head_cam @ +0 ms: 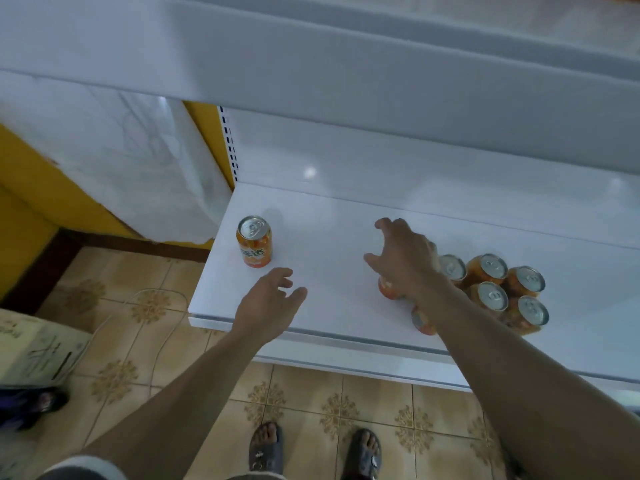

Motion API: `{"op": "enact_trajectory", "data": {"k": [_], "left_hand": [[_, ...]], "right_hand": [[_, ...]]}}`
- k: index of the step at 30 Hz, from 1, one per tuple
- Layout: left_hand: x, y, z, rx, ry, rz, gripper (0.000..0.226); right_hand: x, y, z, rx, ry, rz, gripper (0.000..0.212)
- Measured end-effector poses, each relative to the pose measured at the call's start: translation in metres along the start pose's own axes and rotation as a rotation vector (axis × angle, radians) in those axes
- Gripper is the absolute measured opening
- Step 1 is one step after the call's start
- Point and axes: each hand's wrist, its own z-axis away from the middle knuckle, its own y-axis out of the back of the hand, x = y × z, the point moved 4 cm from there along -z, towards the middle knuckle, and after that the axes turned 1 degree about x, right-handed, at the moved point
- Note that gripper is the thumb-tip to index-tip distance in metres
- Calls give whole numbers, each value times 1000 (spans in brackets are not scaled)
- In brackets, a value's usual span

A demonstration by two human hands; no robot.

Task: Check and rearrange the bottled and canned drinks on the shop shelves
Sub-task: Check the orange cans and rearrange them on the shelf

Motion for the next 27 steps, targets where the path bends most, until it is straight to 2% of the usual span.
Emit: {"op": "enact_trajectory", "data": {"k": [4, 8, 10, 12, 14, 16, 21, 25, 27], "left_hand": [[-27, 33, 1, 88, 47, 51, 44], [-53, 59, 10, 156, 52, 58, 43], [-64, 67, 15, 166, 44, 19, 44], [-74, 72, 20, 168, 42, 2, 45], [-81, 77, 24, 163, 39, -9, 46], [-85, 80, 27, 160, 33, -3, 47], [-82, 77, 26, 115, -10, 36, 54], [-57, 55, 25, 78, -121, 120, 81], [-35, 41, 31, 77, -231, 145, 94]], "right_hand": [[-86, -33, -11, -65, 103, -414, 70], [-153, -70, -29, -133, 164, -579, 101], [-175, -85, -39, -156, 166, -626, 109], [-188, -97, -48, -148, 142, -676, 103], [-193, -102, -51, -78, 104, -698, 85], [-191, -103, -46, -23, 62, -720, 76], [-168, -82, 10, 25, 34, -815, 81], [-139, -41, 63, 67, 108, -811, 80], [-122, -14, 88, 119, 140, -787, 78]]}}
